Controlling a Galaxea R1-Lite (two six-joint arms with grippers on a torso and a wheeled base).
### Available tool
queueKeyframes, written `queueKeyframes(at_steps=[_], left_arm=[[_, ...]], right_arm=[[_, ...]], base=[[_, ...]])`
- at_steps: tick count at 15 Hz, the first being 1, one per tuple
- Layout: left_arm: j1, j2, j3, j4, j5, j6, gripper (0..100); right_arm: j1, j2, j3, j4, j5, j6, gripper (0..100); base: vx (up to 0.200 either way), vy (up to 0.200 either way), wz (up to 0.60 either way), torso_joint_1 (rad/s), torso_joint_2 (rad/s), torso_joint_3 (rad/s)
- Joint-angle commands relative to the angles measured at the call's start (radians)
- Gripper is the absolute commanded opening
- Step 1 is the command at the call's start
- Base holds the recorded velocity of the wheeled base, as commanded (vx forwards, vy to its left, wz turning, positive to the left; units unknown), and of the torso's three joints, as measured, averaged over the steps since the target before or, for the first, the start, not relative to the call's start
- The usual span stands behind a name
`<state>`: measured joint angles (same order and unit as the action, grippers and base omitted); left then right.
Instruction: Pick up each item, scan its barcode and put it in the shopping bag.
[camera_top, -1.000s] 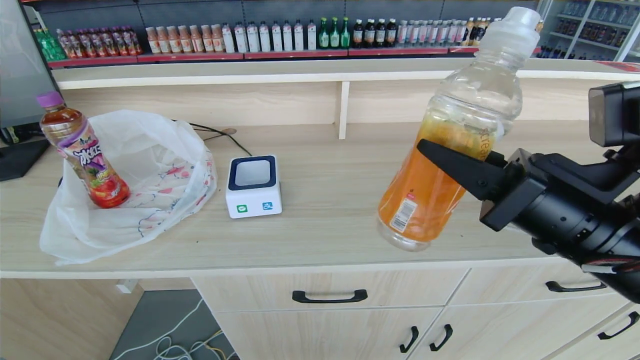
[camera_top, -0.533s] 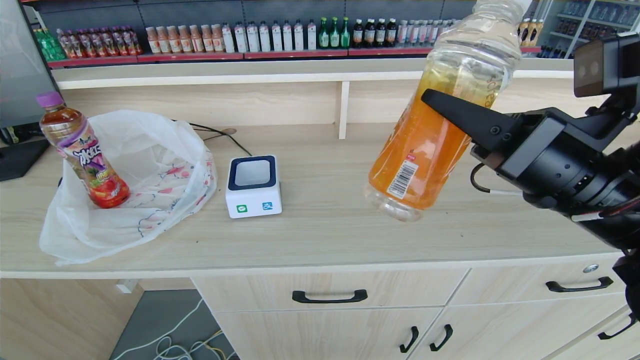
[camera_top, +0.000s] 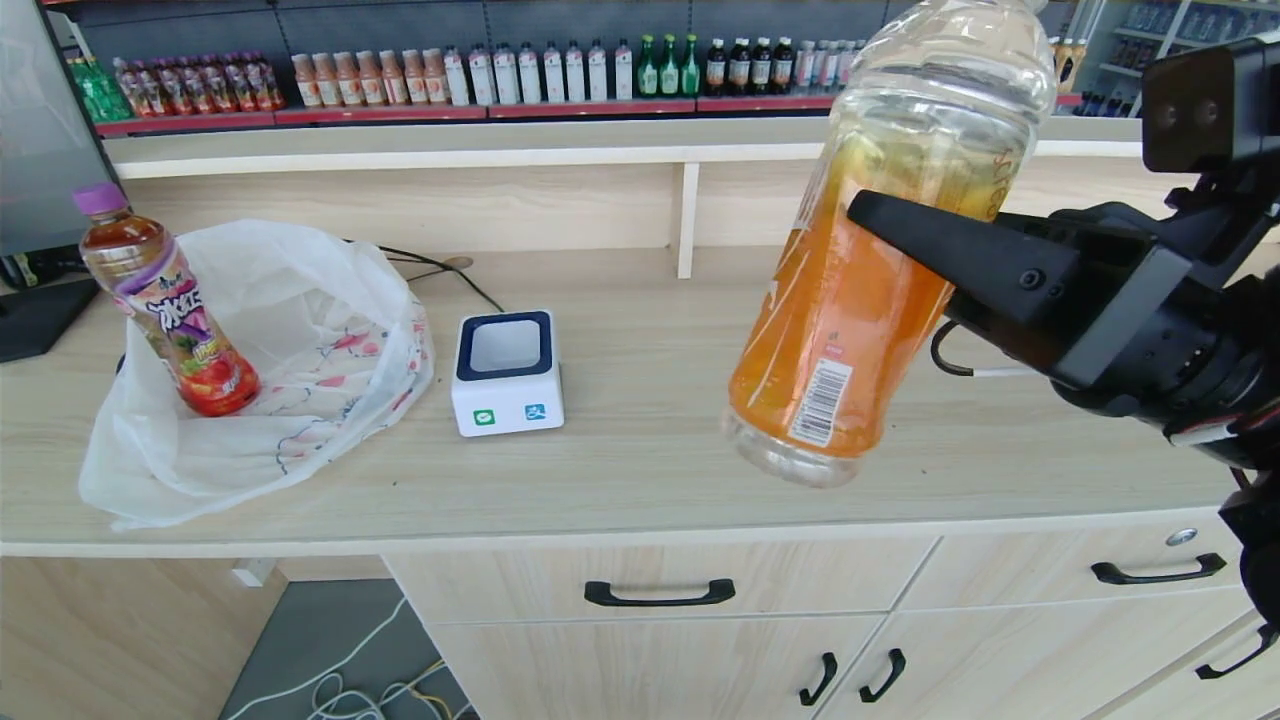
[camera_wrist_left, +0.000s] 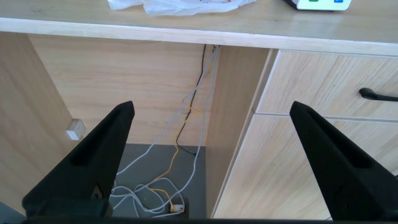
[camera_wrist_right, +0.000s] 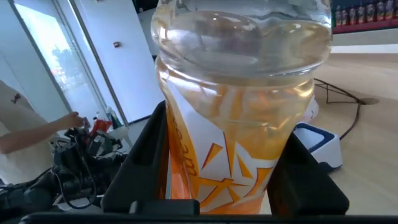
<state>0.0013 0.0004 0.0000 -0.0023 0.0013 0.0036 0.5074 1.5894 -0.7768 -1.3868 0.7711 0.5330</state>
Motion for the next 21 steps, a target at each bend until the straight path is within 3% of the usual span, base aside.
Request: queueKeyframes(at_steps=[1,21], left_arm=[[0.0,0.0,0.0,-0.001,-0.001,-0.001,100],[0.0,0.0,0.0,-0.001,0.0,-0.001,100]], right_arm=[[0.023,-0.002,-0.004,0.002,0.019,-0.001,0],[0.057,0.015,-0.007,0.002,0.048,-0.008,0]], base=[[0.0,0.0,0.0,0.0,0.0,0.0],[0.0,0.0,0.0,0.0,0.0,0.0]])
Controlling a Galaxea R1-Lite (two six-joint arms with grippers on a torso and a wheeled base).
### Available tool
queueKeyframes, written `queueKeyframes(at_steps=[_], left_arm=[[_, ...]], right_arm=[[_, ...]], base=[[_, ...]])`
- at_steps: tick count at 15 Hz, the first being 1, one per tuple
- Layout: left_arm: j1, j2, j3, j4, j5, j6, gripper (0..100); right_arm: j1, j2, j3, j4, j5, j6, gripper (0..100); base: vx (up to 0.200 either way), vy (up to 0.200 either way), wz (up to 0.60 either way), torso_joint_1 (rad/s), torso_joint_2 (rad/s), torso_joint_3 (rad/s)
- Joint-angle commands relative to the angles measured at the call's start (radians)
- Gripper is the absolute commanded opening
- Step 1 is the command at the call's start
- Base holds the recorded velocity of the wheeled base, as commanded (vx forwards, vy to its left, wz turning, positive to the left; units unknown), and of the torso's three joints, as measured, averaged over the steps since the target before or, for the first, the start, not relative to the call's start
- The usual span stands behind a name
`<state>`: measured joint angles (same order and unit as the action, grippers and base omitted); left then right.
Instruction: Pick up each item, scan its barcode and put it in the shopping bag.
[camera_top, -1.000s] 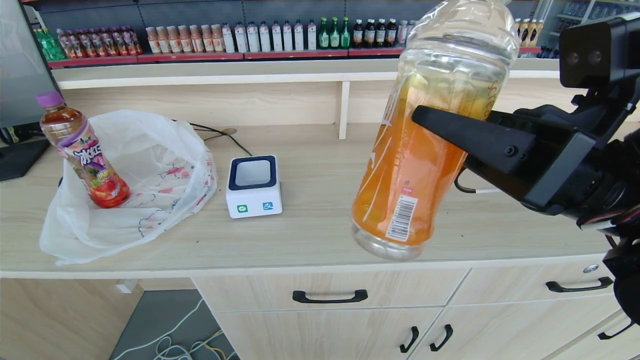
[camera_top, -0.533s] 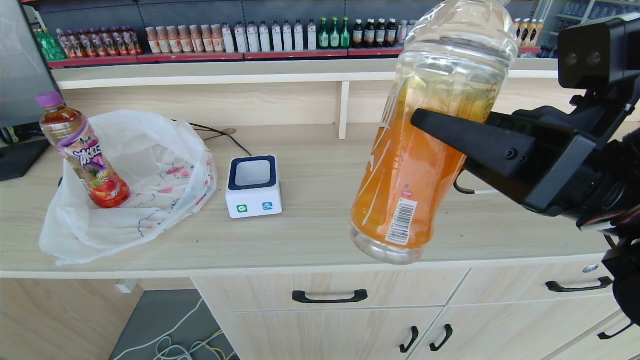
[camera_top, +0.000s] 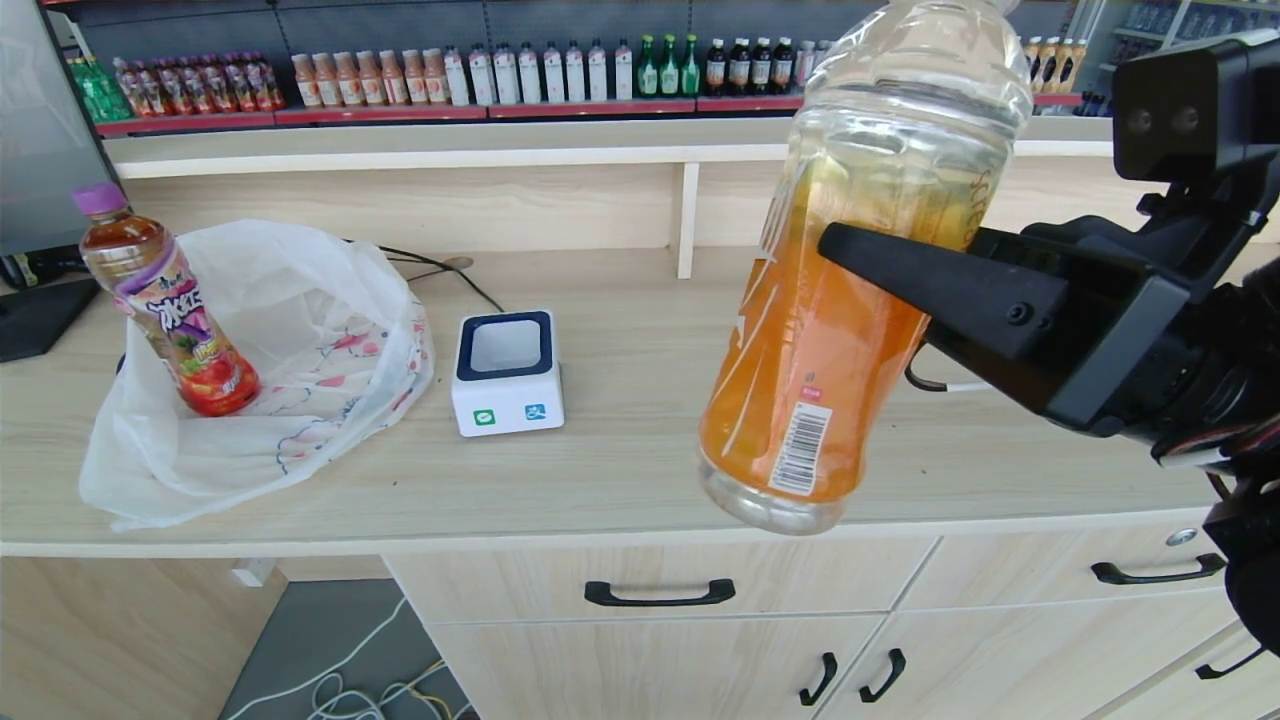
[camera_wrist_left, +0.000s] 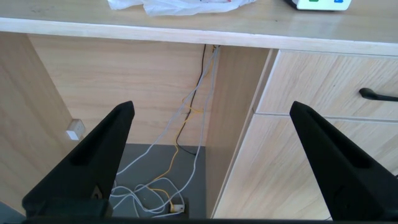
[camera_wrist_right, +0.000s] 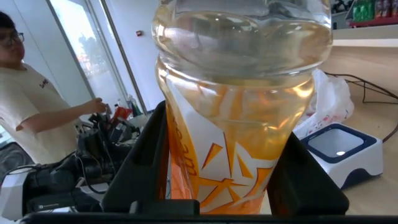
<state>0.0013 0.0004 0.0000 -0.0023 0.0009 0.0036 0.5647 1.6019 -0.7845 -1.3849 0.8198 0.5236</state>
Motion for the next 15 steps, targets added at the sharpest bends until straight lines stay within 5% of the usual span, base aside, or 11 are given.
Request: queueKeyframes(at_steps=[1,7,13,15], left_arm=[[0.0,0.0,0.0,-0.001,0.001,0.001,100],[0.0,0.0,0.0,-0.001,-0.001,0.001,100],[0.0,0.0,0.0,-0.001,0.001,-0.001,100],[0.0,0.0,0.0,-0.001,0.001,-0.001,100]], right_arm=[[0.0,0.004,0.005,0.0,-0.002,-0.007,0],[-0.009,0.0,0.116,-0.051,-0.097,-0.085,0],[-0.025,0.001,0.18,-0.103,-0.352,-0.162,0],[-0.1,0.016,0.235,-0.12,-0.424,-0.248,0]], base=[[0.0,0.0,0.0,0.0,0.0,0.0],[0.0,0.0,0.0,0.0,0.0,0.0],[0.0,0.0,0.0,0.0,0.0,0.0],[0.0,0.0,0.0,0.0,0.0,0.0]])
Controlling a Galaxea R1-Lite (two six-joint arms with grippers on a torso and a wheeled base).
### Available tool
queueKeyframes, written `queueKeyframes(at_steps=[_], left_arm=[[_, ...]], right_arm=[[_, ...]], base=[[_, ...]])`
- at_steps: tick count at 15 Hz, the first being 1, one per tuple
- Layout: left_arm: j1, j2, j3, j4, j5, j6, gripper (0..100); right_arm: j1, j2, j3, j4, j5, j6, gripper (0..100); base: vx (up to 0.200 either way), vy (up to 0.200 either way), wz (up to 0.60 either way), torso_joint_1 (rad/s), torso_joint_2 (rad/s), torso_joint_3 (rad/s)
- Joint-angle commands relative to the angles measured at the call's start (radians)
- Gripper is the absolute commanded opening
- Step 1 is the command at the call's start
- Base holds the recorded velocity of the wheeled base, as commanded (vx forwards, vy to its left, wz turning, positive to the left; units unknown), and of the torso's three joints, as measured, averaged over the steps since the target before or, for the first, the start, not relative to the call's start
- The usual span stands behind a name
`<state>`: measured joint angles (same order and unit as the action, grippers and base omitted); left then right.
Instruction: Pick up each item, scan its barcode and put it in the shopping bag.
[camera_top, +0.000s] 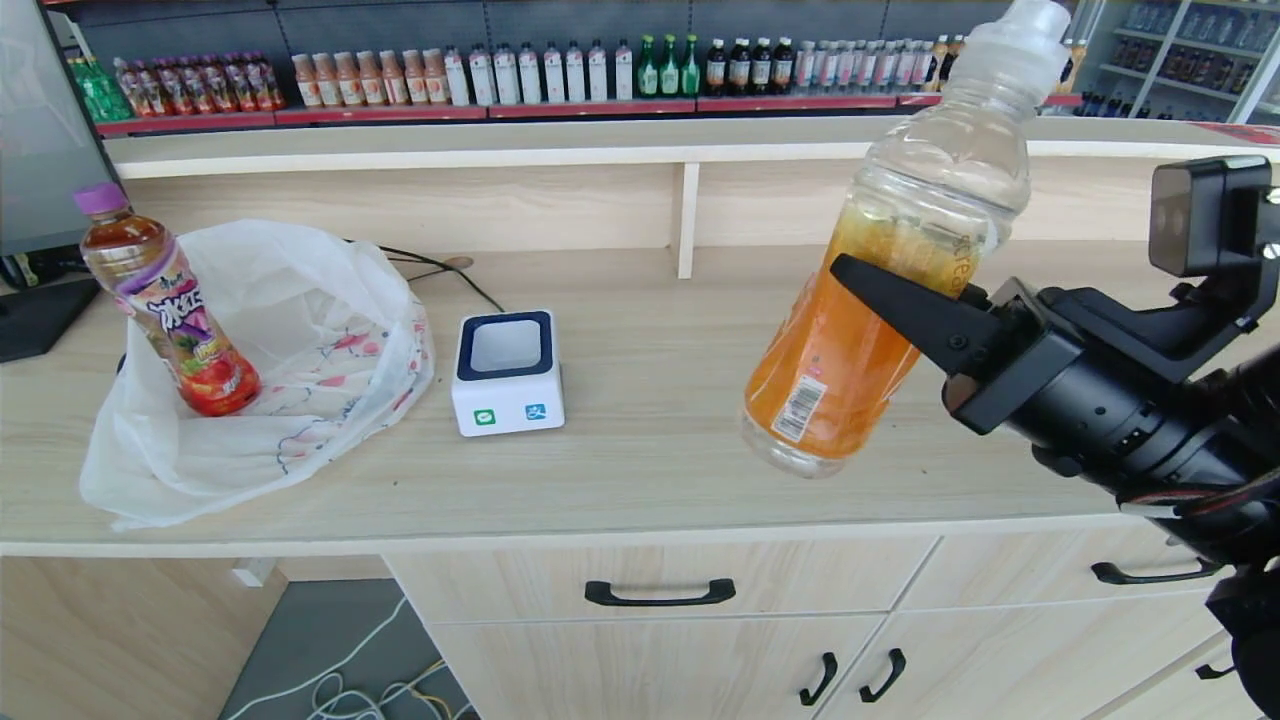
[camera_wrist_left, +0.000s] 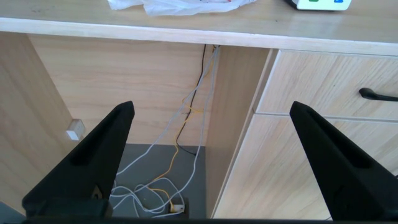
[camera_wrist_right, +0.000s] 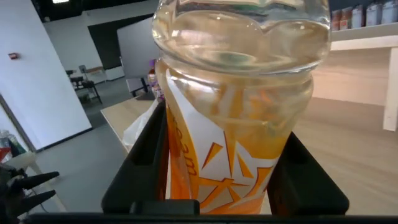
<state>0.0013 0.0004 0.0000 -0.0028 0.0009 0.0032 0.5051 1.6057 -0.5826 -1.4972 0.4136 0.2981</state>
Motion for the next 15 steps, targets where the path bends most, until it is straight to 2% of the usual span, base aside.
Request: queueKeyframes(at_steps=[1,2,4,7,9,11,12,15], left_arm=[[0.0,0.0,0.0,0.0,0.001,0.0,100],[0.0,0.0,0.0,0.0,-0.001,0.0,100],[0.0,0.0,0.0,0.0,0.001,0.001,100],[0.0,0.0,0.0,0.0,0.001,0.0,100],[0.0,0.0,0.0,0.0,0.001,0.0,100],[0.0,0.0,0.0,0.001,-0.001,0.004,100],[0.0,0.0,0.0,0.0,0.001,0.001,100],[0.0,0.0,0.0,0.0,-0.001,0.003,100]], right_arm=[[-0.04,0.013,0.033,-0.008,-0.018,-0.022,0],[-0.068,0.014,0.099,-0.061,-0.073,-0.111,0],[-0.068,0.01,0.141,-0.074,-0.13,-0.195,0],[-0.066,0.01,0.135,-0.074,-0.134,-0.335,0],[-0.06,0.002,0.156,-0.074,-0.136,-0.376,0],[-0.06,-0.02,0.152,-0.074,-0.223,-0.379,0],[-0.056,-0.033,0.13,-0.074,-0.317,-0.379,0],[-0.025,-0.067,0.148,-0.074,-0.483,-0.404,0]], base=[[0.0,0.0,0.0,0.0,0.0,0.0],[0.0,0.0,0.0,0.0,0.0,0.0],[0.0,0.0,0.0,0.0,0.0,0.0],[0.0,0.0,0.0,0.0,0.0,0.0],[0.0,0.0,0.0,0.0,0.0,0.0],[0.0,0.0,0.0,0.0,0.0,0.0],[0.0,0.0,0.0,0.0,0.0,0.0],[0.0,0.0,0.0,0.0,0.0,0.0]])
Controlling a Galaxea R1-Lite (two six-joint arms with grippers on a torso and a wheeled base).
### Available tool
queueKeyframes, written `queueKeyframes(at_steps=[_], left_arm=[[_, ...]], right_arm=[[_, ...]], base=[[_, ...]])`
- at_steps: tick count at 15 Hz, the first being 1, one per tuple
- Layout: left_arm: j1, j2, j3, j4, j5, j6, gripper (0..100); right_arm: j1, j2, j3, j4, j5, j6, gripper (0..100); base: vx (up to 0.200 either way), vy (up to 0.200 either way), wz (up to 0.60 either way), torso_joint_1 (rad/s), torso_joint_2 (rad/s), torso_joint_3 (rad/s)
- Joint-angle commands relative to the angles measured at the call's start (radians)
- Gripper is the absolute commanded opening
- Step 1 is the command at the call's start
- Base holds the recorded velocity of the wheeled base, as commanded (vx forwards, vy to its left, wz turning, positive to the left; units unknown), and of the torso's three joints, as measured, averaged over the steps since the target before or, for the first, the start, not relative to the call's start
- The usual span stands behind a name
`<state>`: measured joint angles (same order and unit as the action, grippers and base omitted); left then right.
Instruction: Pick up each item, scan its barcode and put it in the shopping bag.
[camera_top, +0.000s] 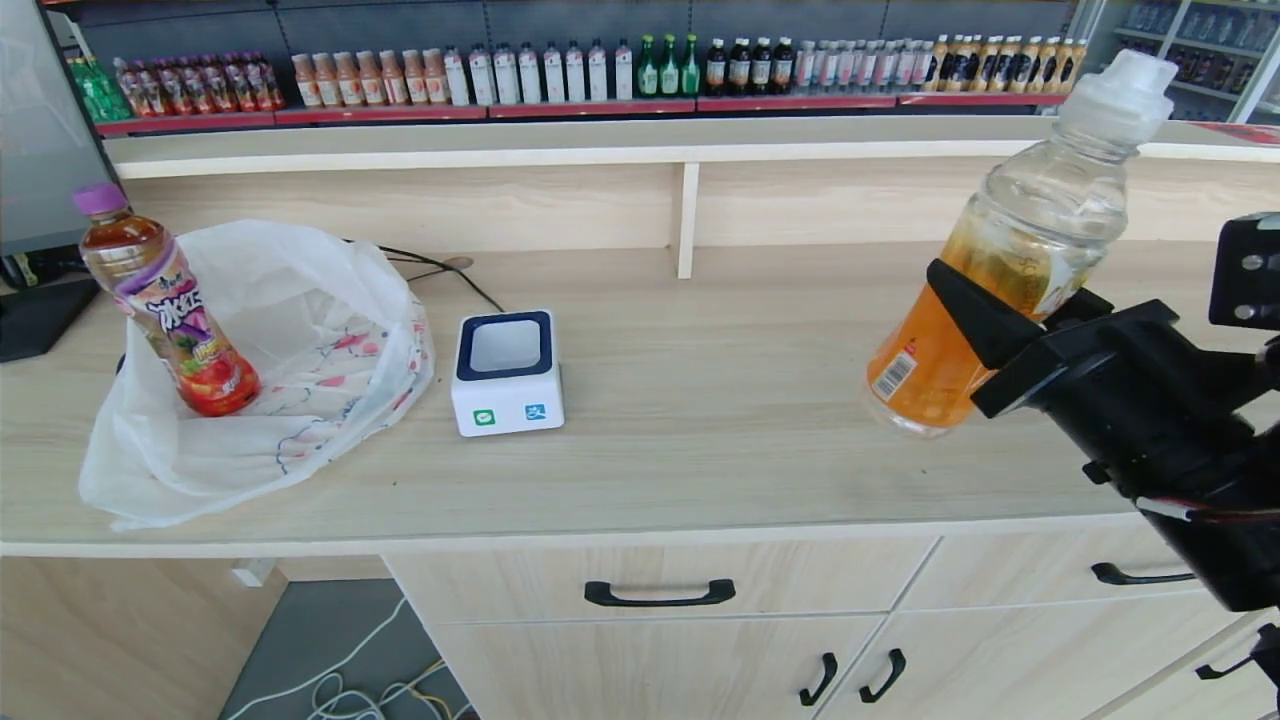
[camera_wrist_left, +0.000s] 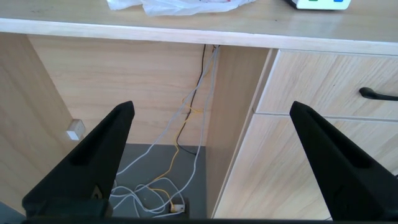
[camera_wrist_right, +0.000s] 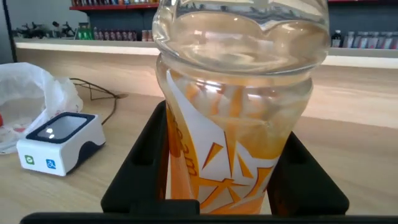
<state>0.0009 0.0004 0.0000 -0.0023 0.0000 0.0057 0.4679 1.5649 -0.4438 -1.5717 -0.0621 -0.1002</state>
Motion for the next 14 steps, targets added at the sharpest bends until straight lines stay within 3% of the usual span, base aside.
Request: queueKeyframes(at_steps=[1,3,14], left_arm=[[0.001,0.0,0.0,0.001,0.002,0.0,100],[-0.001,0.0,0.0,0.001,0.002,-0.001,100],[0.001,0.0,0.0,-0.001,0.0,-0.001,100]], right_arm=[[0.034,-0.029,0.02,0.001,-0.081,-0.006,0],[0.044,-0.029,0.017,0.001,-0.143,-0.009,0],[0.052,-0.022,-0.015,0.001,-0.146,-0.007,0]], base=[[0.0,0.0,0.0,0.0,0.0,0.0],[0.0,0.0,0.0,0.0,0.0,0.0],[0.0,0.0,0.0,0.0,0.0,0.0]])
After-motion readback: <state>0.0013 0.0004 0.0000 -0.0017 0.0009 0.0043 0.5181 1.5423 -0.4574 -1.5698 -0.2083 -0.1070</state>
